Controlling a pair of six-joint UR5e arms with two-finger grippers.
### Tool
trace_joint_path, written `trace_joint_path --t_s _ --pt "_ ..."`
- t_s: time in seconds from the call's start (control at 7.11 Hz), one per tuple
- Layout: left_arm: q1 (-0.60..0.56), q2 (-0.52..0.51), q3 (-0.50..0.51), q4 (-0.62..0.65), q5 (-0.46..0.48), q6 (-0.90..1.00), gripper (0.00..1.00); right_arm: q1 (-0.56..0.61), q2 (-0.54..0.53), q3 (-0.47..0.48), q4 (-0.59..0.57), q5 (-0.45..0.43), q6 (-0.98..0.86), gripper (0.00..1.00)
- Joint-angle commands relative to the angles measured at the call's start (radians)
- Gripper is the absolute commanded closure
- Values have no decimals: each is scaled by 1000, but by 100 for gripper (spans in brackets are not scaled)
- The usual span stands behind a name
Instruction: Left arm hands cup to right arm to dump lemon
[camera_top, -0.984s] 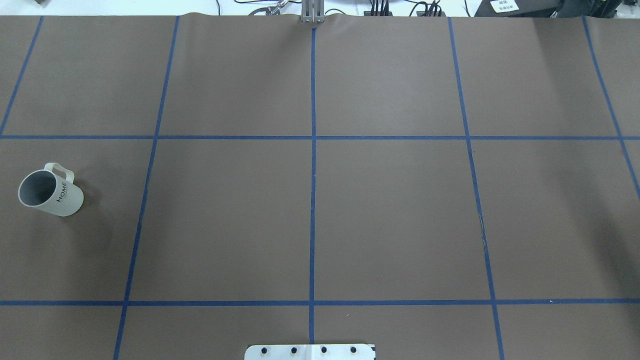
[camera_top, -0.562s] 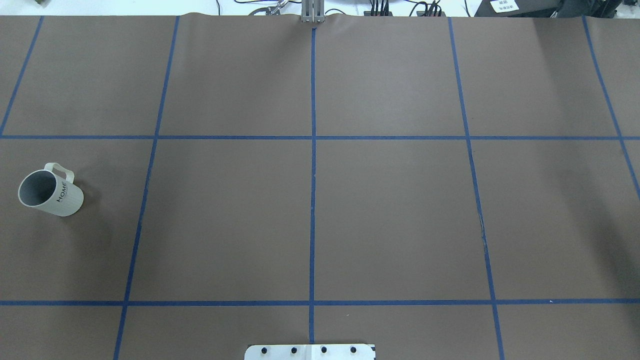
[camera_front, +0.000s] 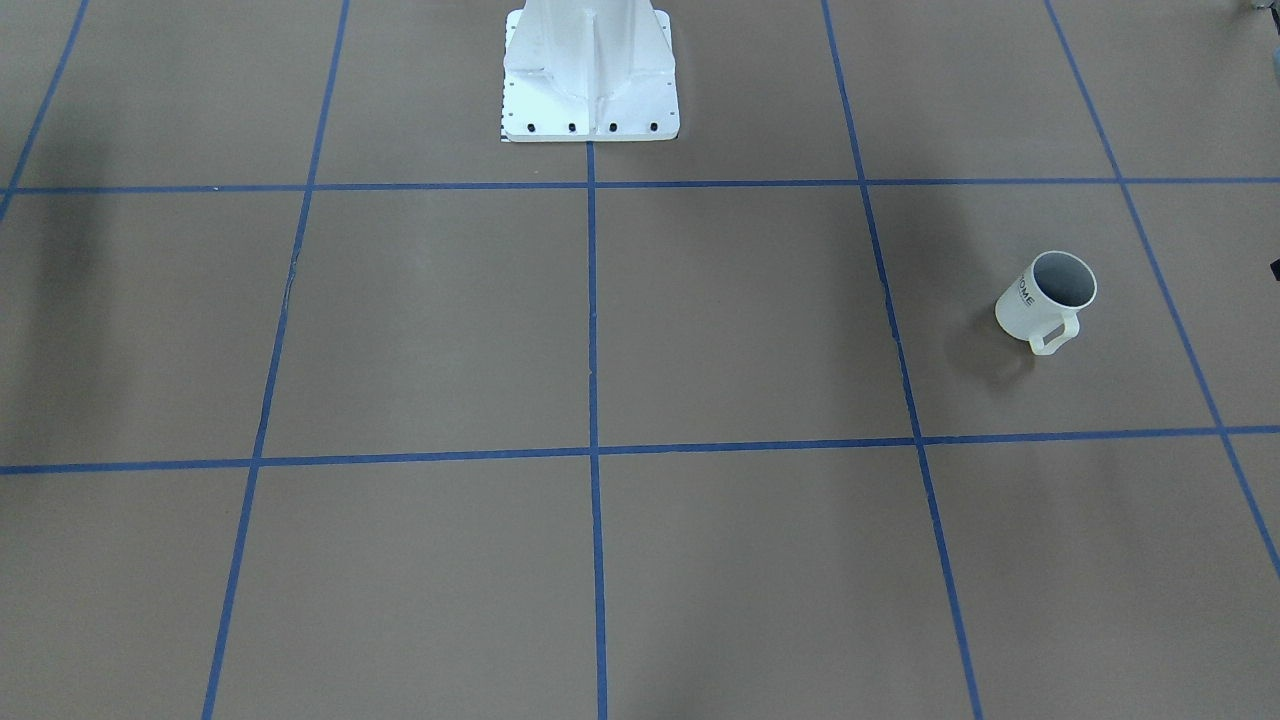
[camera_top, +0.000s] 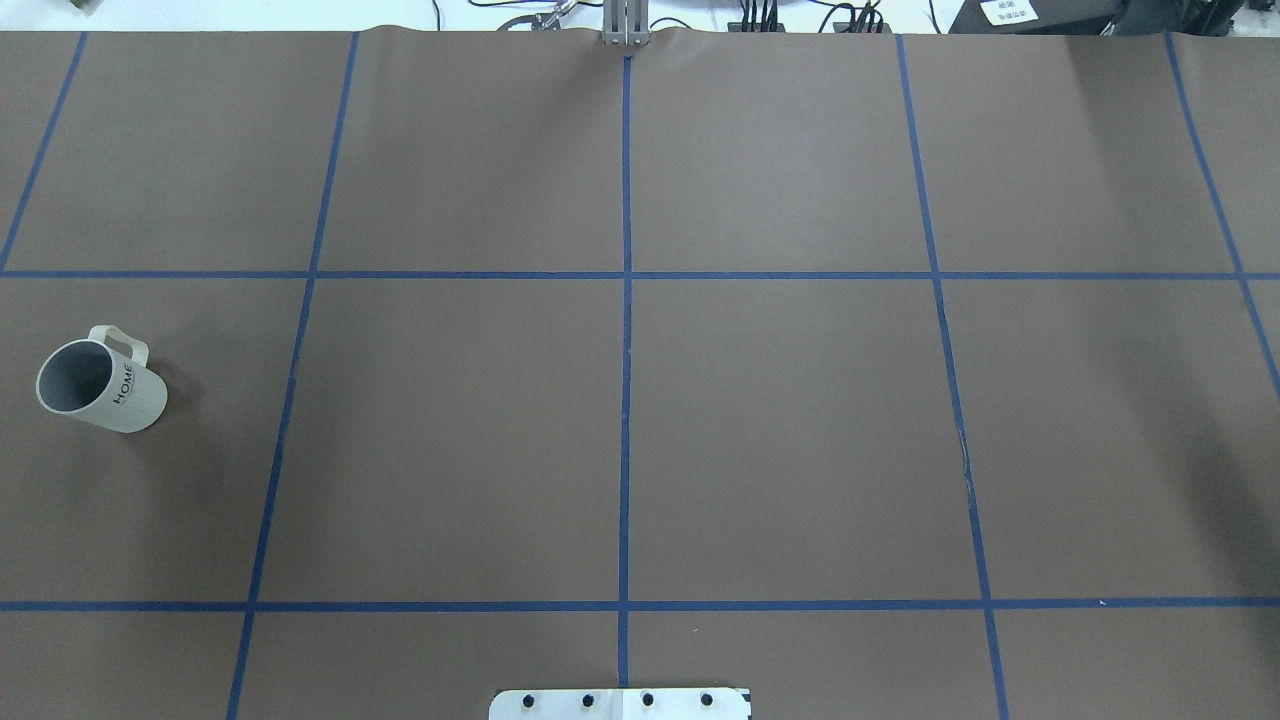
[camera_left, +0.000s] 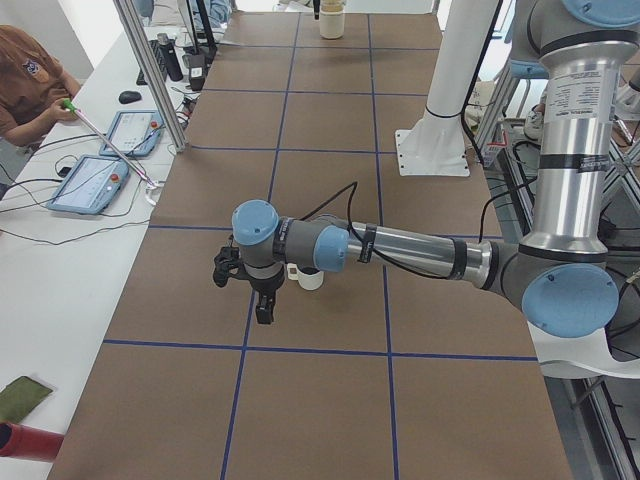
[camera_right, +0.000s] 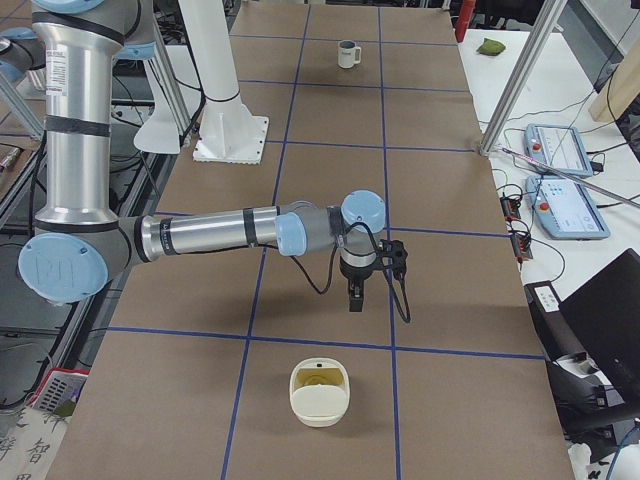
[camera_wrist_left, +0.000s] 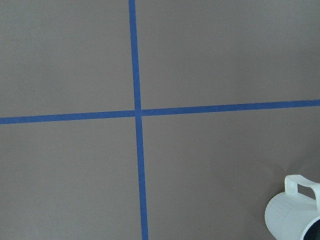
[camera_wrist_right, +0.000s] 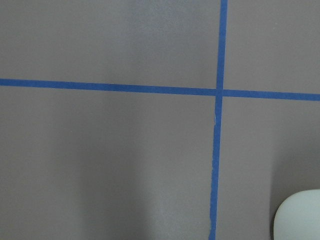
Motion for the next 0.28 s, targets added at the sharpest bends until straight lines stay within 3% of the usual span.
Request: trace_joint_path --t_s 0.0,0.14 --pt "6 -15 7 1 10 0 0 0 0 0 -1 0 0 0" --pt "5 -27 13 2 19 0 0 0 0 0 1 0 0 0"
